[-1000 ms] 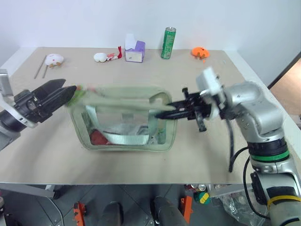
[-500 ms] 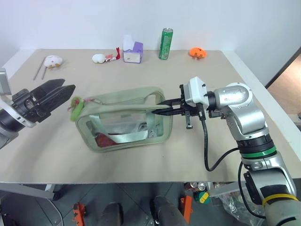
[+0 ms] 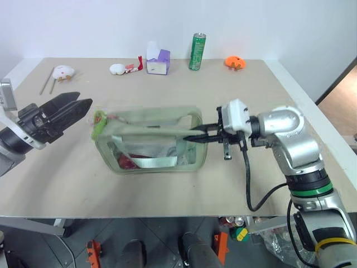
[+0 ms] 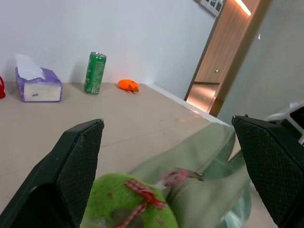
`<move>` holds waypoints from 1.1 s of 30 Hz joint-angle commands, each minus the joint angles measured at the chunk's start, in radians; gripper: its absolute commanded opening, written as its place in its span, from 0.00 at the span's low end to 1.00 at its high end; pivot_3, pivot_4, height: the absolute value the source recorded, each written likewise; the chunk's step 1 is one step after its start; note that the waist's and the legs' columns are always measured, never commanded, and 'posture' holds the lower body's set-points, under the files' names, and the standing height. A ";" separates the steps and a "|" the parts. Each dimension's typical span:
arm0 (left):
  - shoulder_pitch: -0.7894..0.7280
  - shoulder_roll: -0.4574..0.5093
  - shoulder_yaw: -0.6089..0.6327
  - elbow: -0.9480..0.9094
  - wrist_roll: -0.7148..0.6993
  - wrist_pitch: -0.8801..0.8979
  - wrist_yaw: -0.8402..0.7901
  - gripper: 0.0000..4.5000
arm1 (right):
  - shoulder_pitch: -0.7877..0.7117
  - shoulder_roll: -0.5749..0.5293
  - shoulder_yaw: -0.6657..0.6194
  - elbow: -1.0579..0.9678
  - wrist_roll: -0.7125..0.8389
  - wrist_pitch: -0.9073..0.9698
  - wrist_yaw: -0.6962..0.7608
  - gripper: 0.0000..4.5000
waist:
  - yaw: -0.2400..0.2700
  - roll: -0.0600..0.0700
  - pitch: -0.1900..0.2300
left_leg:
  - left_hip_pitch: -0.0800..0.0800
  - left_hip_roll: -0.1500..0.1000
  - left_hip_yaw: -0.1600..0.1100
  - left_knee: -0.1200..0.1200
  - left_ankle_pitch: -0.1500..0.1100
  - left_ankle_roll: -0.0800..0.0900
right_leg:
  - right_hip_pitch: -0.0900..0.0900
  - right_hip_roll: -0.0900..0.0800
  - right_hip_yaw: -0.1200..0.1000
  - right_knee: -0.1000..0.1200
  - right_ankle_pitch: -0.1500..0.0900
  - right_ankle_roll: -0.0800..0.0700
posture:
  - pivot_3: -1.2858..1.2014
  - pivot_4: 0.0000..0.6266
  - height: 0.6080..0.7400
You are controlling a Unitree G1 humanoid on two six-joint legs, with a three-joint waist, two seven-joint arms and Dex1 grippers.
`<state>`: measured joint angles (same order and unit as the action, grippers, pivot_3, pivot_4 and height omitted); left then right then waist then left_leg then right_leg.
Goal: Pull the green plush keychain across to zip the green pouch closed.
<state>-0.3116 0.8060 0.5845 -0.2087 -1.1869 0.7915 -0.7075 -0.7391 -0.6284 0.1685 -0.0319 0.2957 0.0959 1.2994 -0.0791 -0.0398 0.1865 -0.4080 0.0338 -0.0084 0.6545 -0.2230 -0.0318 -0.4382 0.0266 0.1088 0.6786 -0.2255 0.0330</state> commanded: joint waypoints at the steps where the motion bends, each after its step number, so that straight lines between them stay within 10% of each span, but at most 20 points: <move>1: -0.008 0.005 0.023 -0.033 -0.027 -0.004 0.002 1.00 | 0.003 -0.010 -0.013 0.008 -0.016 -0.035 -0.008 0.01 | 0.000 0.000 0.000 | 0.000 0.000 0.000 0.000 0.000 0.000 | 0.000 0.000 0.000 0.000 0.000 0.000 | 0.52 0.24 1.00; 7: 0.024 0.035 0.064 -0.039 -0.050 0.014 -0.012 1.00 | -0.029 -0.040 -0.046 0.027 0.021 0.025 0.007 0.01 | 0.000 0.000 0.000 | 0.000 0.000 -0.001 0.000 0.001 -0.002 | 0.000 0.001 0.000 0.002 0.000 0.000 | 0.52 0.24 1.00; 15: 0.103 0.072 0.104 -0.036 -0.027 0.010 -0.054 1.00 | -0.108 -0.102 -0.138 0.008 0.188 0.345 -0.007 0.62 | 0.001 0.000 0.000 | 0.000 0.000 -0.001 0.000 0.001 -0.002 | 0.000 0.001 0.001 0.002 -0.001 -0.001 | 0.52 0.24 1.00; 33: 0.238 0.117 0.166 -0.015 0.040 0.002 -0.161 1.00 | 0.092 -0.274 -0.218 -0.112 0.295 0.473 0.063 0.62 | 0.000 0.000 0.001 | 0.001 0.000 0.001 -0.003 0.000 -0.001 | -0.001 0.000 0.001 0.002 -0.006 -0.004 | 0.52 0.24 1.00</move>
<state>-0.0671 0.9105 0.7193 -0.2166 -1.1467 0.8104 -0.8574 -0.6452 -0.9093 -0.0685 -0.1101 0.6203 0.6031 1.3820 -0.0788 -0.0396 0.1871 -0.4070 0.0333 -0.0072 0.6521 -0.2226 -0.0332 -0.4394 0.0264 0.1101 0.6805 -0.2316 0.0292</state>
